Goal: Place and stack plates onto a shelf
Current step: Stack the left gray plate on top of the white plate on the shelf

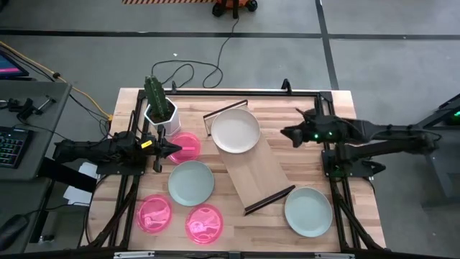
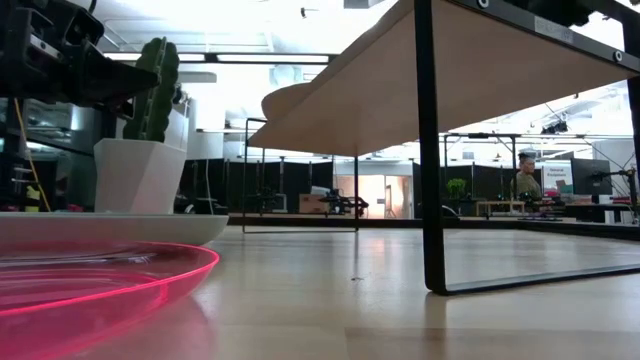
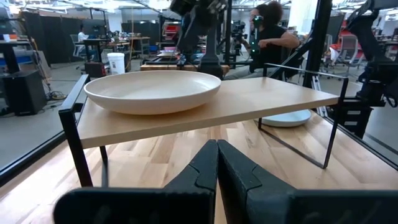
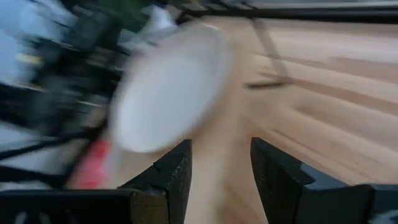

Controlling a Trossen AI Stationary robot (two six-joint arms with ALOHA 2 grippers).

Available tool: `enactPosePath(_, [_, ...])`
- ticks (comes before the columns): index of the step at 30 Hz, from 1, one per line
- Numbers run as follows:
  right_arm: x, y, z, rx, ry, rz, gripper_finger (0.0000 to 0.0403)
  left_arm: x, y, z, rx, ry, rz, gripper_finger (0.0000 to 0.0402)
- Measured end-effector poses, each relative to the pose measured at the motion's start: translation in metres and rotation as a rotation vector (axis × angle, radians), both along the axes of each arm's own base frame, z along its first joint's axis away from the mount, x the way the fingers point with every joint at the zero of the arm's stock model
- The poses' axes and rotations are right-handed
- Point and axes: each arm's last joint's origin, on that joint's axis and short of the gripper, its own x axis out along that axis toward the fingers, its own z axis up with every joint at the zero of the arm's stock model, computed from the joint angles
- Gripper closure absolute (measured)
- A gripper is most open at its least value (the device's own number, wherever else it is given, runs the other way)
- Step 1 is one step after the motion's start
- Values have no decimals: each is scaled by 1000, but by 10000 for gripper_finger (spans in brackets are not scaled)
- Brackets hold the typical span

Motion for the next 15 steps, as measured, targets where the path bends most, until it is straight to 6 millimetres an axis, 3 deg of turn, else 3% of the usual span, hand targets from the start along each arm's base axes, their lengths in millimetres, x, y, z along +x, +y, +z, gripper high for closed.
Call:
enactPosePath(3, [2,3,-3,-38,-133,32,256,0,0,0,0,0,0,401])
enactPosePath(7, [4,5,-3,-153,-177,115,256,0,0,0,0,0,0,401])
enactPosePath(15, [5,7,15,-266,-274,185,256,0,0,0,0,0,0,401])
